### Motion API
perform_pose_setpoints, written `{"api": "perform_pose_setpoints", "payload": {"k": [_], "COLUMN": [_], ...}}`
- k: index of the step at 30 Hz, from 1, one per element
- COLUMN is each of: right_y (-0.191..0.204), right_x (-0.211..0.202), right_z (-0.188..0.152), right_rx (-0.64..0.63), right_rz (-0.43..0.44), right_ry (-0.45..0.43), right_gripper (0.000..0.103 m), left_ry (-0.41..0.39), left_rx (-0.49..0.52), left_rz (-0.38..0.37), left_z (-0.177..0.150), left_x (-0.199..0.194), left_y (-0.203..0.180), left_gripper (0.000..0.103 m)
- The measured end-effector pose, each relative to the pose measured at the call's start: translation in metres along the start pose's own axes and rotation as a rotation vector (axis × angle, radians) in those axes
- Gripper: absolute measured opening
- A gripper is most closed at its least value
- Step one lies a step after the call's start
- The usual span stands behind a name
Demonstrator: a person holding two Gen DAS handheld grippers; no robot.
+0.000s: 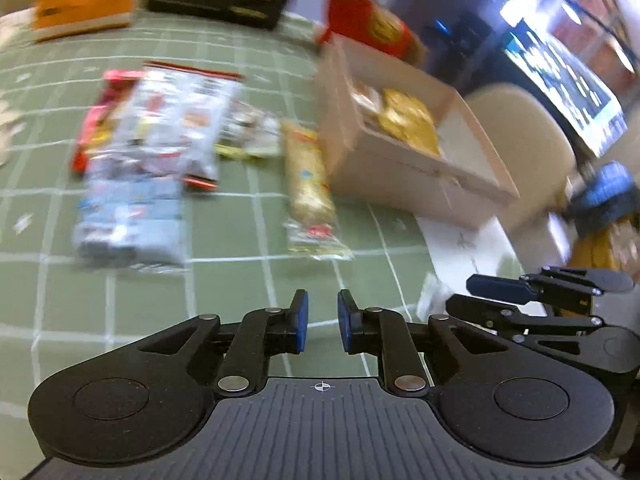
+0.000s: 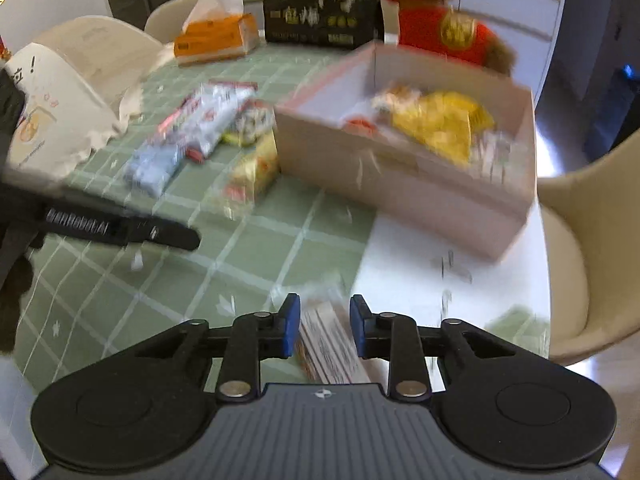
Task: Organize snacks
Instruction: 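Move both open grippers back toward the remaining snacks, then reach the left gripper to orange-topped clear packets while the right gripper approaches the bread stick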
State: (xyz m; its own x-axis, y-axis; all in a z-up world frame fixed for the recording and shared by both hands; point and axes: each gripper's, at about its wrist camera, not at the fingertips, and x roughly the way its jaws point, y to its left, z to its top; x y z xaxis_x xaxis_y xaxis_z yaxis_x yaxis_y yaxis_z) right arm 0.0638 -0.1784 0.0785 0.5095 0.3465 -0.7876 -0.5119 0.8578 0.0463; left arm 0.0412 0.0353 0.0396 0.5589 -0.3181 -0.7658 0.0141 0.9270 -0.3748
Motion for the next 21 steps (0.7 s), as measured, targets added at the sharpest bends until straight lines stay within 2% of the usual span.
{"api": "perform_pose_setpoints", "payload": {"k": [2, 3, 6, 8, 10, 11, 13, 14, 15, 19, 21], "right_y": [0.01, 0.015, 0.032, 0.043, 0.054, 0.059, 0.064, 0.065, 0.064, 0.065, 0.062], "right_x": [0.003, 0.007, 0.029, 0.047, 0.067, 0.076, 0.085, 0.084, 0.08, 0.043, 0.024], "right_z": [0.016, 0.025, 0.05, 0.062, 0.071, 0.073, 0.071, 0.068, 0.064, 0.035, 0.016], "right_rx": [0.019, 0.038, 0.127, 0.193, 0.207, 0.194, 0.131, 0.108, 0.093, 0.016, -0.008], "right_rz": [0.021, 0.038, 0.07, 0.035, -0.03, -0.064, -0.097, -0.078, -0.056, -0.004, 0.036], "right_ry": [-0.046, -0.061, -0.045, -0.02, 0.006, 0.011, 0.024, 0.039, 0.051, 0.067, 0.084], "right_gripper": [0.056, 0.06, 0.064, 0.064, 0.064, 0.063, 0.047, 0.032, 0.028, 0.027, 0.026], "left_ry": [-0.058, -0.091, -0.159, -0.185, -0.192, -0.195, -0.205, -0.215, -0.225, -0.252, -0.265], "left_rx": [-0.07, -0.105, -0.166, -0.194, -0.219, -0.226, -0.241, -0.249, -0.26, -0.308, -0.307], "left_rz": [0.055, 0.091, 0.159, 0.172, 0.181, 0.183, 0.19, 0.195, 0.197, 0.197, 0.227], "left_z": [-0.003, -0.006, -0.01, -0.013, -0.013, -0.014, -0.013, -0.012, -0.009, 0.013, 0.027], "left_x": [-0.014, -0.023, -0.045, -0.057, -0.065, -0.065, -0.065, -0.064, -0.062, -0.046, -0.034], "left_y": [0.007, 0.011, 0.028, 0.041, 0.052, 0.058, 0.068, 0.073, 0.079, 0.102, 0.107], "left_gripper": [0.02, 0.02, 0.02, 0.02, 0.02, 0.02, 0.02, 0.02, 0.02, 0.02, 0.02]}}
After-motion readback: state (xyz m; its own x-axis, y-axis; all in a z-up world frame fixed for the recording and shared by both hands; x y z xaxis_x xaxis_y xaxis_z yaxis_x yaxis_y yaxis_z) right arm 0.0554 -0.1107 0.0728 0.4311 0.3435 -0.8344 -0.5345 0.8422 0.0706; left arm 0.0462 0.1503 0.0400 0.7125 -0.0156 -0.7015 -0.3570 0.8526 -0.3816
